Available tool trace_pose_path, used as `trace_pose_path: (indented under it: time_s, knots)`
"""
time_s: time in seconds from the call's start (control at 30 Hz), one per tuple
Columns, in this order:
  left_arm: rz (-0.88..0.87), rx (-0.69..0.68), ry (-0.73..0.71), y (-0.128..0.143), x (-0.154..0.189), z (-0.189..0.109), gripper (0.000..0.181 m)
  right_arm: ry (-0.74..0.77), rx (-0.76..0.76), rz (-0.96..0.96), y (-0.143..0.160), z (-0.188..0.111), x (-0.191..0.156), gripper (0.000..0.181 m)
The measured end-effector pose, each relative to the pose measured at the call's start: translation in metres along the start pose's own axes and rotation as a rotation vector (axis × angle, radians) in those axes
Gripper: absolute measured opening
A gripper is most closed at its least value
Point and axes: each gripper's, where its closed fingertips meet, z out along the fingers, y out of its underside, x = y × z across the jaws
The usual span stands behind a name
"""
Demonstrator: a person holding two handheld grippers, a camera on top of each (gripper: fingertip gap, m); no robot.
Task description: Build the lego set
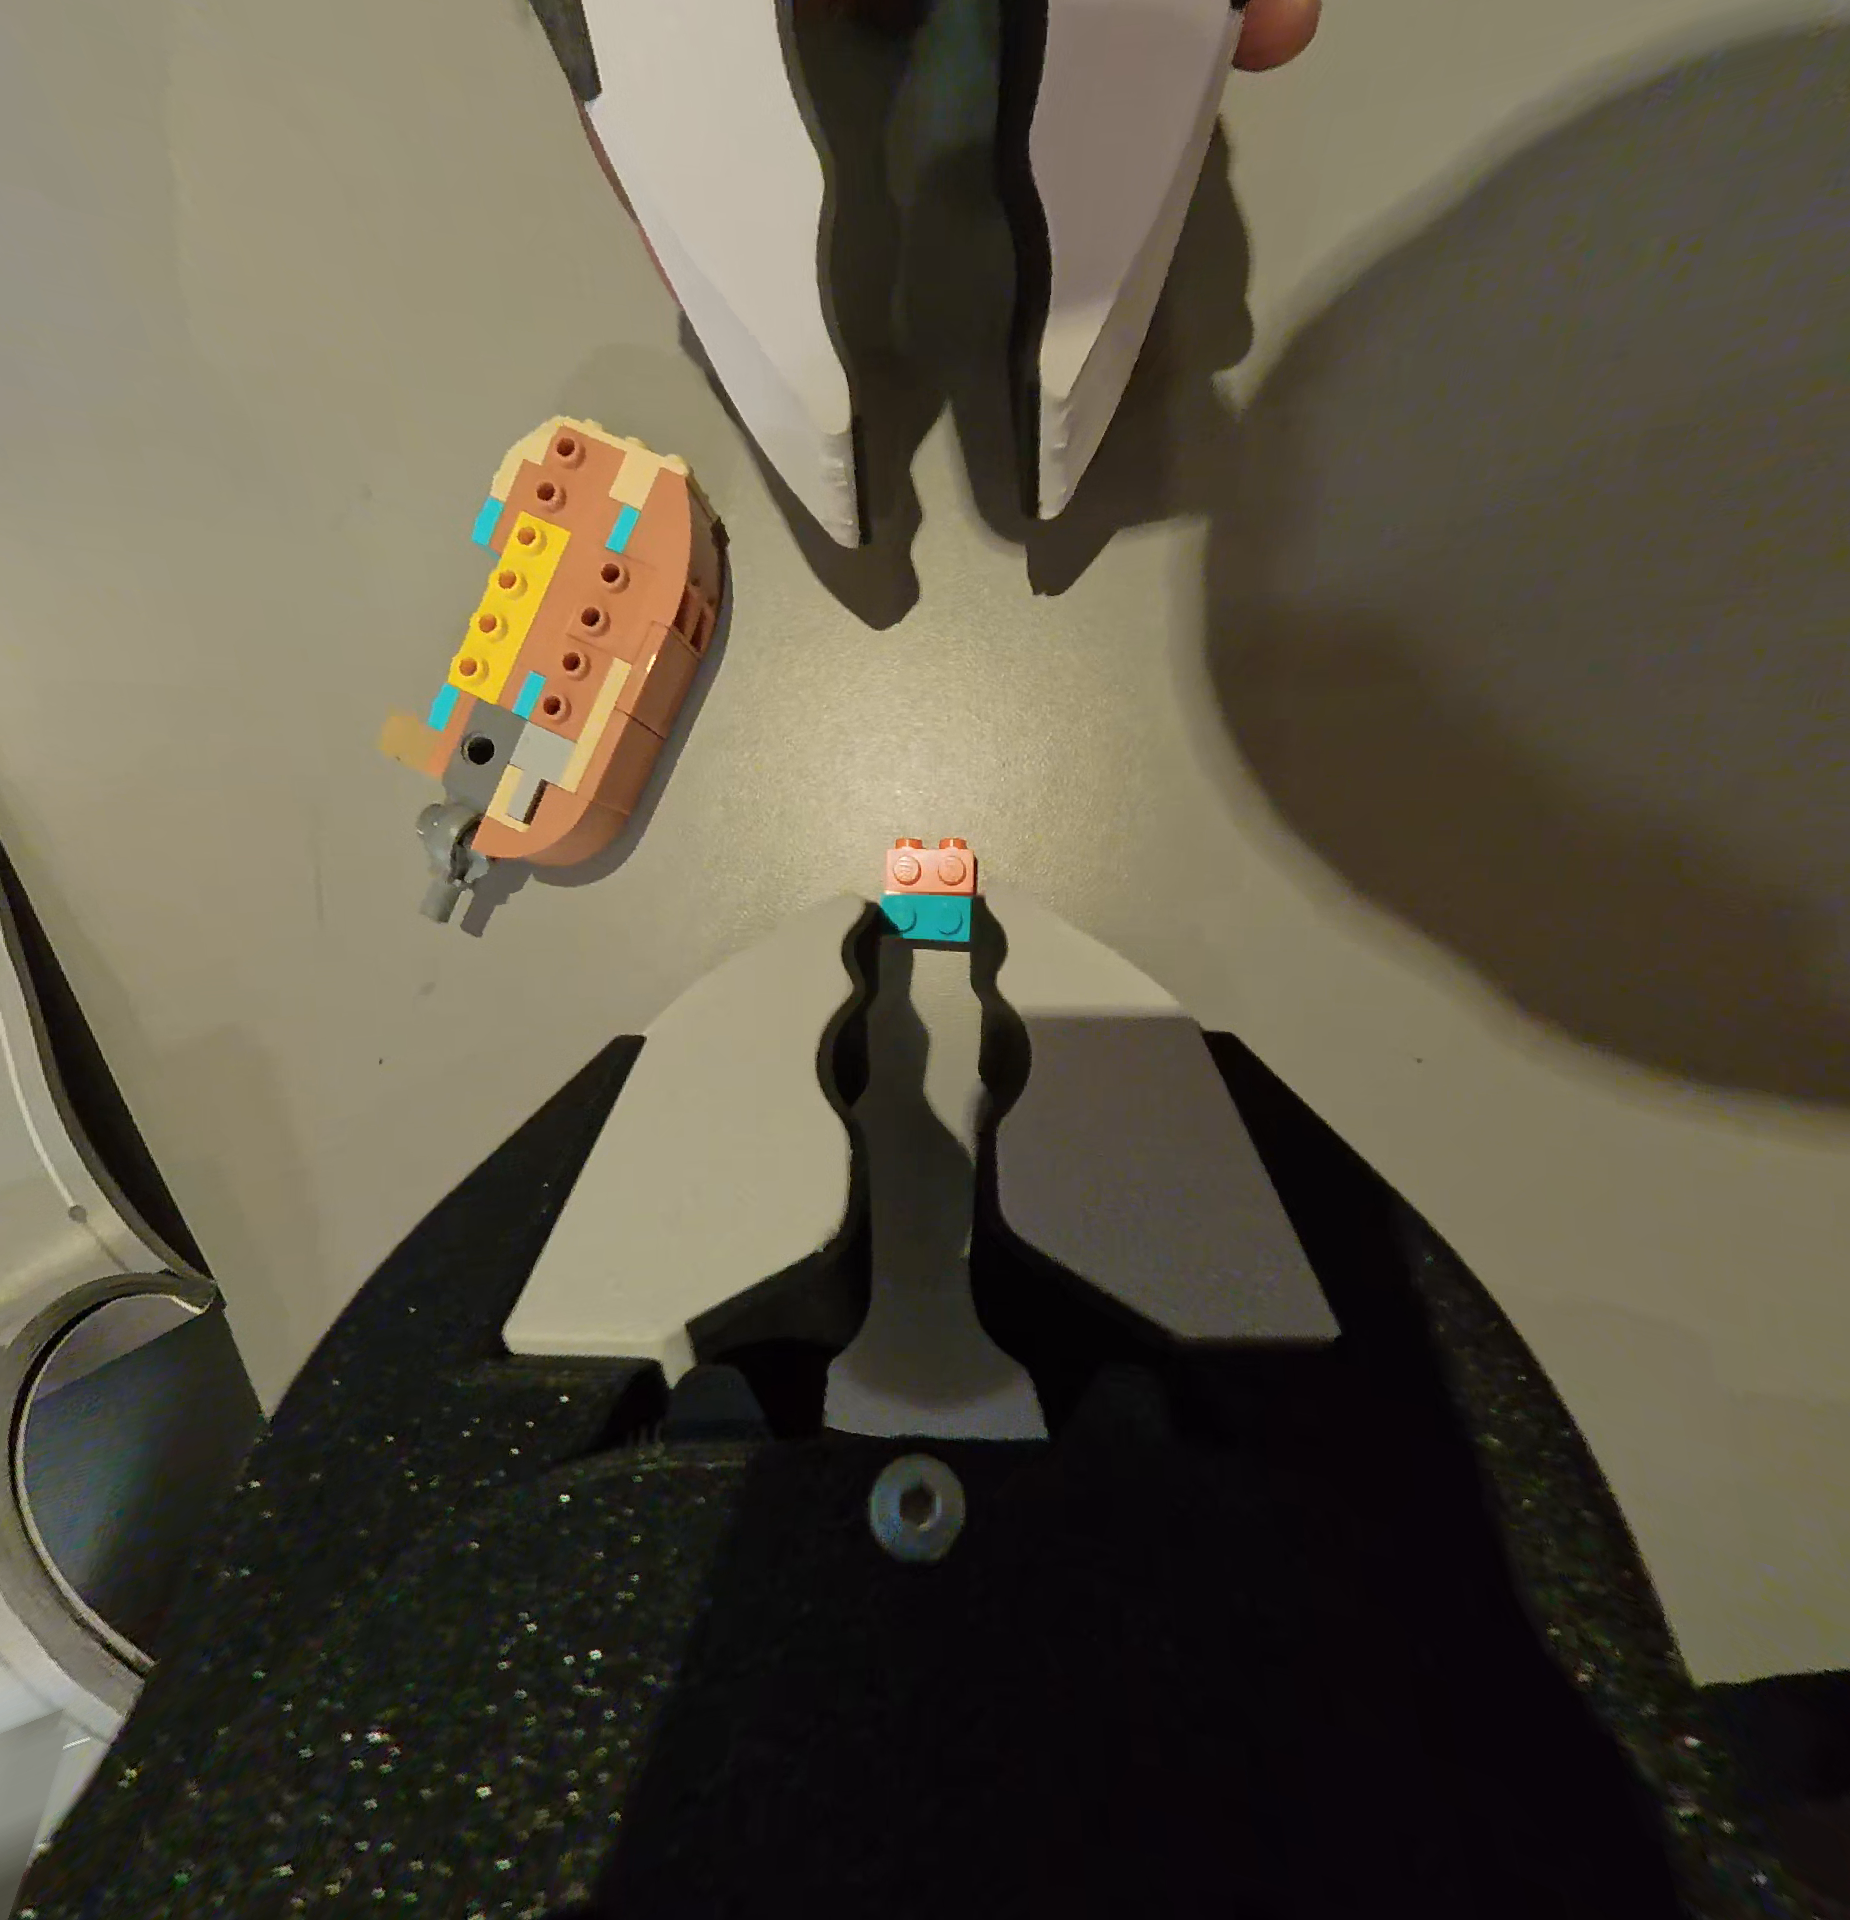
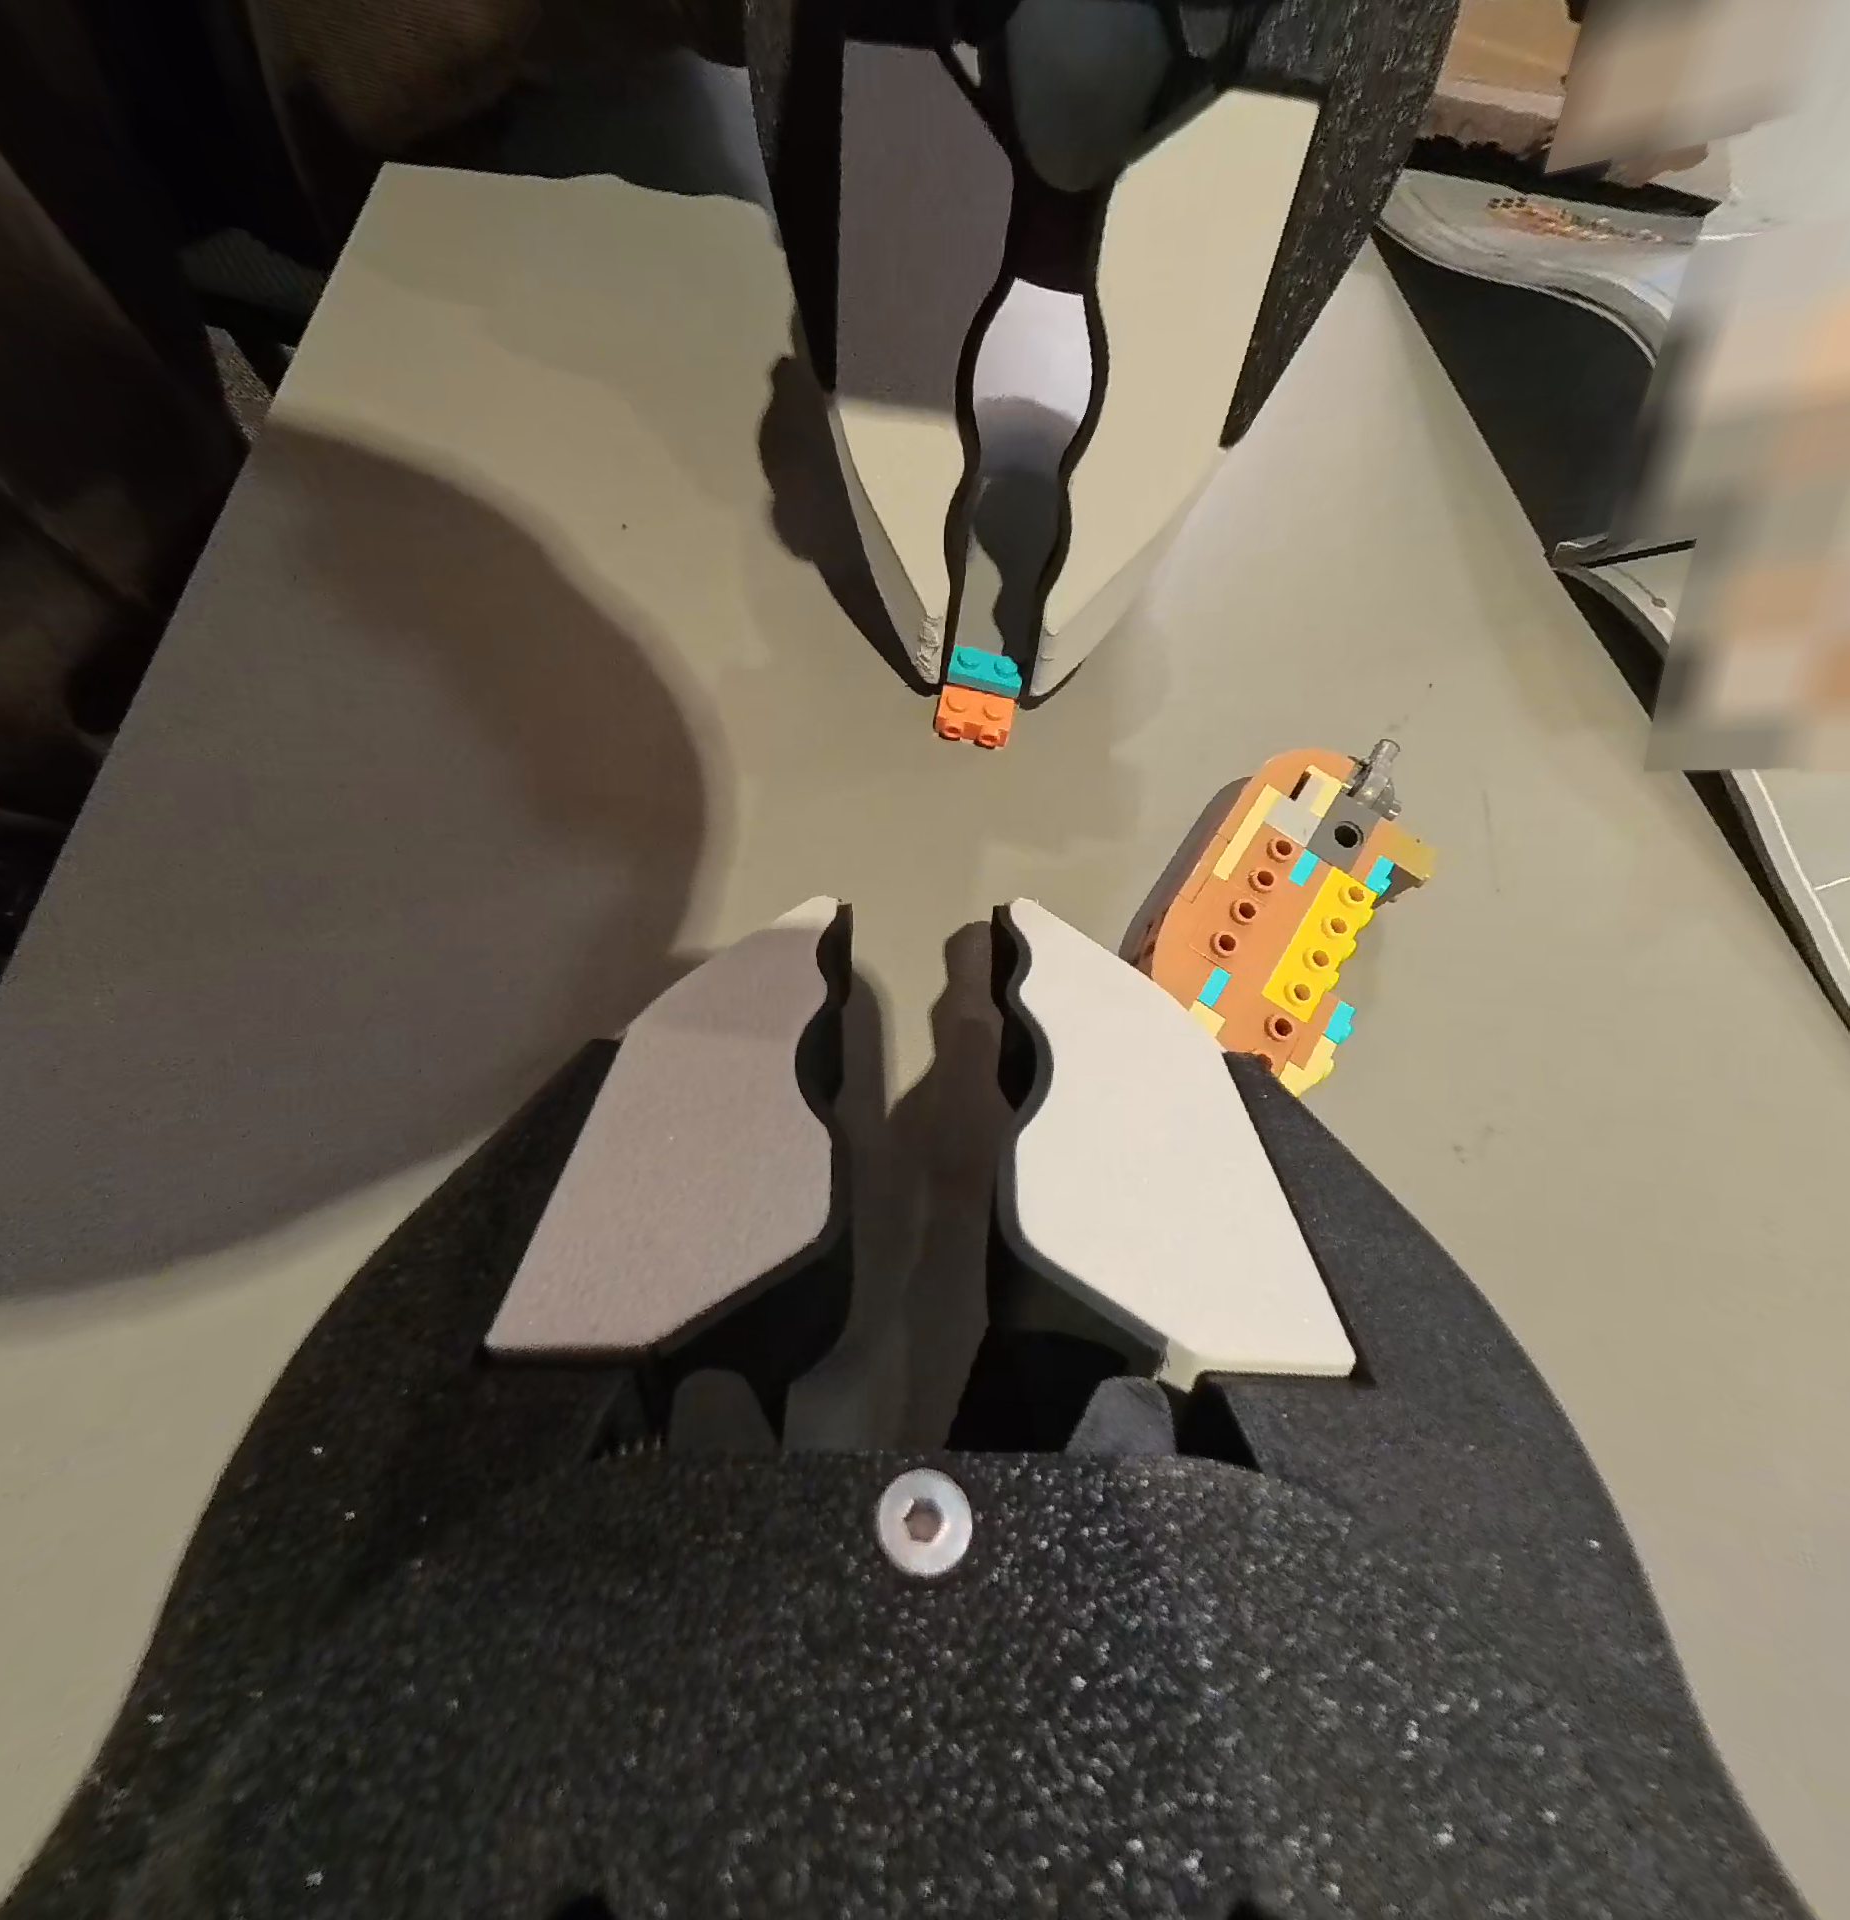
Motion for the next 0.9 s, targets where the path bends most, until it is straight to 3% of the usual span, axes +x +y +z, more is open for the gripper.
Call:
trace_pose_path:
  time_s: [0.9]
  knots:
    - [0.002,-0.016,-0.007,-0.0030,0.0025,0.0026,0.019,0.000,-0.012,0.007,0.0014,0.0014,0.0006,0.024]
